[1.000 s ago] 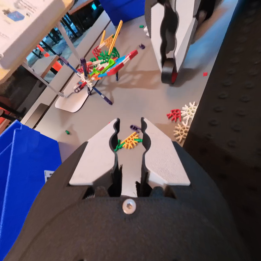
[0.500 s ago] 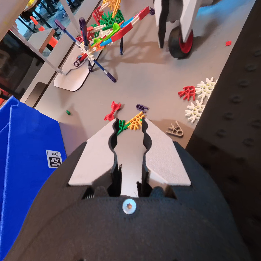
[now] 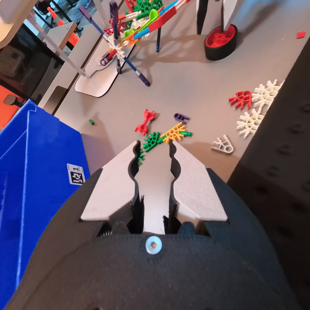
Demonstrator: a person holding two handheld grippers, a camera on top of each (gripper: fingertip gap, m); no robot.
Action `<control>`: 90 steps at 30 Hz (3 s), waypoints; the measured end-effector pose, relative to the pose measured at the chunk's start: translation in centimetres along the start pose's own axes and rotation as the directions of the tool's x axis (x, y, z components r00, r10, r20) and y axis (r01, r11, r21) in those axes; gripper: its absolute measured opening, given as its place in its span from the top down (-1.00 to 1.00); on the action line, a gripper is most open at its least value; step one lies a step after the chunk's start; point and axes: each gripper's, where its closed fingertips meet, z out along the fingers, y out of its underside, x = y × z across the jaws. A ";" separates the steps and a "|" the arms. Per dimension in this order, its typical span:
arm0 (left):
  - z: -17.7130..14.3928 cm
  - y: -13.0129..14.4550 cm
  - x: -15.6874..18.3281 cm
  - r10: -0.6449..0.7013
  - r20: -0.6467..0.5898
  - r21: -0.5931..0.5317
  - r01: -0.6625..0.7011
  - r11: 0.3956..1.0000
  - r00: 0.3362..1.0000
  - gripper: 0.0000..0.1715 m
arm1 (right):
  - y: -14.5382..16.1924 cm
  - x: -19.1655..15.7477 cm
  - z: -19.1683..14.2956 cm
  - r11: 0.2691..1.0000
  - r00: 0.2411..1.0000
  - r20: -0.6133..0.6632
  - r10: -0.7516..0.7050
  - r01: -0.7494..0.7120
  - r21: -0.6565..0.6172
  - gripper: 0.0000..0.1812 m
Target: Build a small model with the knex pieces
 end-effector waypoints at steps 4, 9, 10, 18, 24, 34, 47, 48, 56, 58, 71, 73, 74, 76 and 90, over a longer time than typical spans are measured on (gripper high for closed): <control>-0.4 0.3 -0.8 0.001 0.025 -0.014 -0.001 1.000 1.000 0.62 | 0.5 0.1 0.3 0.999 0.999 -0.014 -0.038 0.038 -0.025 0.53; -0.7 0.6 -1.4 0.009 0.036 -0.029 -0.008 1.000 0.999 0.63 | 0.0 0.3 0.4 0.998 0.997 -0.039 -0.065 0.065 -0.001 0.55; -0.5 0.8 -1.4 0.010 0.030 -0.038 -0.009 0.999 0.999 0.63 | -0.2 0.5 0.3 0.998 0.997 -0.044 -0.060 0.060 0.008 0.56; 2.1 4.0 -2.6 -0.055 0.012 -0.186 0.056 0.981 0.998 0.60 | -0.9 1.0 -0.5 0.997 0.996 -0.070 -0.054 0.058 0.048 0.59; 3.0 5.1 -2.6 -0.203 -0.032 -0.209 0.193 0.959 0.979 0.81 | -1.5 1.2 -1.5 0.995 0.995 -0.089 -0.054 0.061 0.073 0.59; 3.5 4.6 -2.6 -0.197 -0.043 -0.209 0.184 0.961 0.979 0.92 | -2.4 2.5 -3.3 0.990 0.988 -0.154 -0.016 0.038 0.138 0.62; 3.5 4.9 -3.2 -0.250 -0.026 -0.208 0.239 0.949 0.968 0.71 | -2.3 2.0 -2.8 0.991 0.987 -0.153 -0.046 0.064 0.119 0.62; 3.6 4.8 -3.2 -0.257 -0.036 -0.206 0.245 0.948 0.966 0.74 | -2.3 2.0 -2.7 0.991 0.987 -0.154 -0.049 0.067 0.117 0.62; 3.5 4.3 -3.6 -0.201 0.001 -0.176 0.199 0.964 0.979 0.83 | -3.1 2.9 -4.0 0.984 0.980 -0.197 -0.026 0.060 0.168 0.63; 3.0 3.5 -4.1 -0.187 0.031 -0.148 0.190 0.971 0.982 0.83 | -3.4 3.6 -4.8 0.979 0.974 -0.226 -0.006 0.052 0.198 0.63; 3.9 -8.2 7.1 0.149 -0.300 0.100 -0.124 0.987 0.942 0.83 | -4.3 6.4 -8.7 0.942 0.945 -0.309 0.110 0.000 0.335 0.65; 4.8 -8.8 8.3 0.212 -0.316 0.107 -0.187 0.977 0.925 0.83 | -4.1 6.2 -8.1 0.949 0.948 -0.304 0.097 0.004 0.315 0.65; 5.2 -8.9 8.8 0.237 -0.325 0.105 -0.214 0.971 0.916 0.84 | -4.0 6.1 -7.9 0.952 0.951 -0.297 0.089 0.006 0.305 0.65; 5.8 -9.2 9.3 0.276 -0.318 0.109 -0.254 0.961 0.907 0.84 | -3.6 5.3 -7.2 0.962 0.964 -0.257 0.063 0.010 0.272 0.66; 5.4 -8.7 9.4 0.246 -0.343 0.078 -0.234 0.969 0.906 0.62 | -2.8 5.2 -6.0 0.974 0.967 -0.252 0.037 0.022 0.224 0.66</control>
